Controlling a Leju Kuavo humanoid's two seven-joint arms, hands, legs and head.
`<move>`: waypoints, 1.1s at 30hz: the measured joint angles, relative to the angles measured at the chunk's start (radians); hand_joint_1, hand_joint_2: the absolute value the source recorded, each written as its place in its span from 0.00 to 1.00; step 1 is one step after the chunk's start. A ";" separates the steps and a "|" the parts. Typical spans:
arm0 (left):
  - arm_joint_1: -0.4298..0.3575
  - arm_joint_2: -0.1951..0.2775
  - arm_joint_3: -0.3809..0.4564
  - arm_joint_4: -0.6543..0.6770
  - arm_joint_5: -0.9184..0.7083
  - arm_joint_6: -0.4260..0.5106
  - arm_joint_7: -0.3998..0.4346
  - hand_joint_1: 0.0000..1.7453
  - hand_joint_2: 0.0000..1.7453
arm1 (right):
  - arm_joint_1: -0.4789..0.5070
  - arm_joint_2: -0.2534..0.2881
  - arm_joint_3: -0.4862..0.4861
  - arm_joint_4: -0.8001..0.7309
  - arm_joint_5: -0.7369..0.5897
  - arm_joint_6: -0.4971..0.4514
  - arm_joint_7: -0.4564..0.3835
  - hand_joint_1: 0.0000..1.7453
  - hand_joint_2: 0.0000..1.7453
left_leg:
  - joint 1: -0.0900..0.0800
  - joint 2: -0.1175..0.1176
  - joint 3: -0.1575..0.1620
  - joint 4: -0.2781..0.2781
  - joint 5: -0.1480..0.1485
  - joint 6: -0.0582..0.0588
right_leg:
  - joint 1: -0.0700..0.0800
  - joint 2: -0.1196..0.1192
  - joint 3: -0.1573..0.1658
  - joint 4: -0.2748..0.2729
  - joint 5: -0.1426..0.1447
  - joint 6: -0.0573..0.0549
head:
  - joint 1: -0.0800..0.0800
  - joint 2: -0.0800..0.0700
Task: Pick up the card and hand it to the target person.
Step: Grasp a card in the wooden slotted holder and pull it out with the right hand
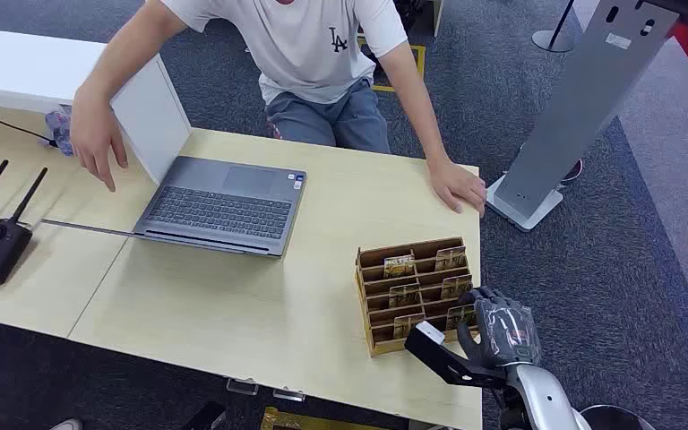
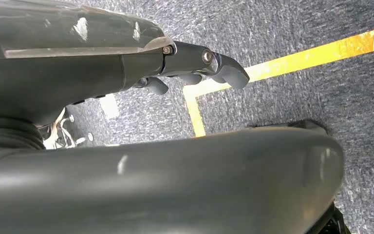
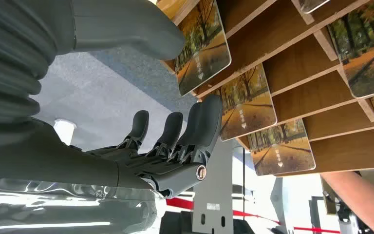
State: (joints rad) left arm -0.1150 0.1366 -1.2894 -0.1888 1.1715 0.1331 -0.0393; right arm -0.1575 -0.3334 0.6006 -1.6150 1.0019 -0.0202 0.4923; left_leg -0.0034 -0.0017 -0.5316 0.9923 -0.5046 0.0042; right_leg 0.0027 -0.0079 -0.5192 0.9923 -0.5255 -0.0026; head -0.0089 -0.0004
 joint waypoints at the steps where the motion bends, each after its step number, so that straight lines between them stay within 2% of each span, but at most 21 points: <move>1: 0.000 0.000 0.000 0.000 0.000 0.000 0.000 0.00 0.00 | 0.000 0.000 0.000 0.001 -0.001 0.000 0.000 0.54 1.00 | 0.000 0.000 0.000 0.000 0.000 0.000 | 0.000 0.000 0.000 0.000 0.000 0.000 | 0.000 0.000; 3: 0.000 0.000 0.000 0.000 0.000 0.000 0.000 0.00 0.00 | 0.000 0.000 0.002 0.003 -0.002 0.000 -0.001 0.57 1.00 | 0.000 0.000 0.000 0.000 0.000 0.000 | 0.000 0.000 0.000 0.000 0.000 0.000 | 0.000 0.000; 18: 0.000 0.000 0.000 0.000 0.002 -0.002 0.001 0.00 0.00 | -0.016 0.006 0.006 0.029 -0.018 -0.003 -0.007 0.58 1.00 | 0.000 0.000 0.000 0.000 0.000 0.000 | 0.000 0.000 0.000 0.000 0.000 0.000 | 0.000 0.000; 27: 0.000 0.000 0.000 0.000 0.003 -0.002 0.007 0.00 0.00 | -0.019 0.010 0.006 0.035 -0.018 -0.004 -0.007 0.49 1.00 | 0.000 0.000 0.000 0.000 0.000 0.000 | 0.000 0.000 0.000 0.000 0.000 0.000 | 0.000 0.000; 33: 0.000 0.000 0.000 0.000 0.003 -0.003 0.011 0.00 0.00 | -0.019 0.010 0.006 0.035 -0.015 -0.005 -0.007 0.48 1.00 | 0.000 0.000 0.000 0.000 0.000 0.000 | 0.000 0.000 0.000 0.000 0.000 0.000 | 0.000 0.000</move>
State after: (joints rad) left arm -0.1148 0.1362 -1.2890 -0.1888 1.1749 0.1305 -0.0287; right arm -0.1768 -0.3235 0.6064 -1.5800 0.9865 -0.0252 0.4857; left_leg -0.0034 -0.0017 -0.5312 0.9924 -0.5046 0.0042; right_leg 0.0027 -0.0078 -0.5190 0.9923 -0.5255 -0.0026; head -0.0088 -0.0004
